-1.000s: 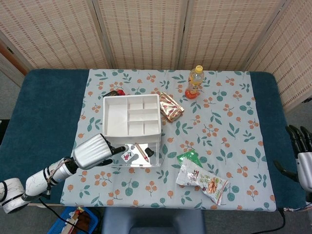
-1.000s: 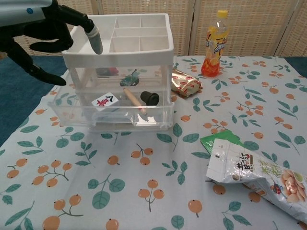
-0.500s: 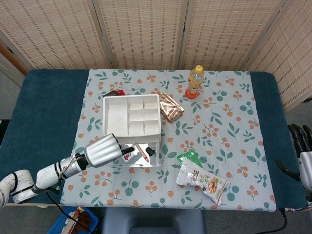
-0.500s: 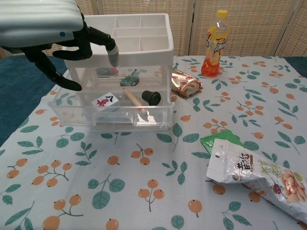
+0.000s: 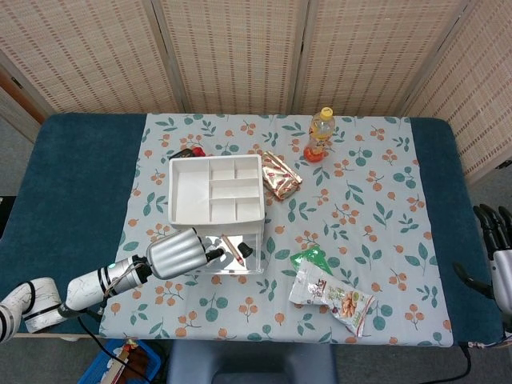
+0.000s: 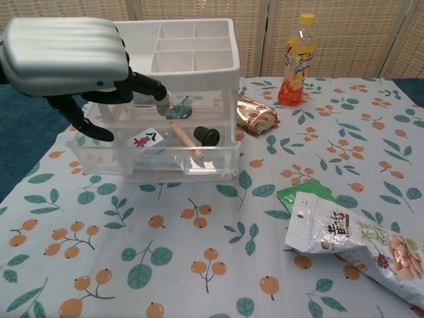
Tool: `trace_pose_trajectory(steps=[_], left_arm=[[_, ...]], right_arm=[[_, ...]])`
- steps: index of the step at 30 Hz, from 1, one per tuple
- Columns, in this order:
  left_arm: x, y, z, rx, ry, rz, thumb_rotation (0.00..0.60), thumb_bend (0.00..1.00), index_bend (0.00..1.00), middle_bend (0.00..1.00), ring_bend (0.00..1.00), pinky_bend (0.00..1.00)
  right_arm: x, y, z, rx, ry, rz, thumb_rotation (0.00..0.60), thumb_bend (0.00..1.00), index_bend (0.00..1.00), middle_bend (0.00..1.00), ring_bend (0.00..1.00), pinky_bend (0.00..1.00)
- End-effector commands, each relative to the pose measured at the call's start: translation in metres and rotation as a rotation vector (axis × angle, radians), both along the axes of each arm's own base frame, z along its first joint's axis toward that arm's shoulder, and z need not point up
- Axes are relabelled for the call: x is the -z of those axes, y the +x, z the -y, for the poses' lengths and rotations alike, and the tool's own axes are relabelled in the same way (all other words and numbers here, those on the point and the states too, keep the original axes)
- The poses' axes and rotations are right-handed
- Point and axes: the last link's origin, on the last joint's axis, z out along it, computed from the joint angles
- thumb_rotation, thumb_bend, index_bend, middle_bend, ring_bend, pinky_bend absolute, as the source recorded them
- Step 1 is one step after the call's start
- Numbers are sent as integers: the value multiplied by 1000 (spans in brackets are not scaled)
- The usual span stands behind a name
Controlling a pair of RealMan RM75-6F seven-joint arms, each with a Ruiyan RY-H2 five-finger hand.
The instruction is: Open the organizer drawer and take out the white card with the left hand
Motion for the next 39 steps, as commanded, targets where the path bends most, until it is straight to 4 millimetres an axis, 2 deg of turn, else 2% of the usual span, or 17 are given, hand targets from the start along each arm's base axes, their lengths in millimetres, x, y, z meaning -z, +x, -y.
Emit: trace_pose_trajectory(steps=[1,18,39], left_arm=[[3,2,-1,14,6,-17,600,135,322,914,976,1000],[13,6,1,32,14,-90,600,135,266,913,976,1000],[26,12,2,55,22,-146,600,135,302,913,976,1000]], right_arm=[[0,0,0,-1,-1,0,600,223,0,74,0,89],[0,-4,0,12,-2,6,600,223,0,74,0,89],[1,-7,-1,23,-6,10,600,223,0,74,0,89]])
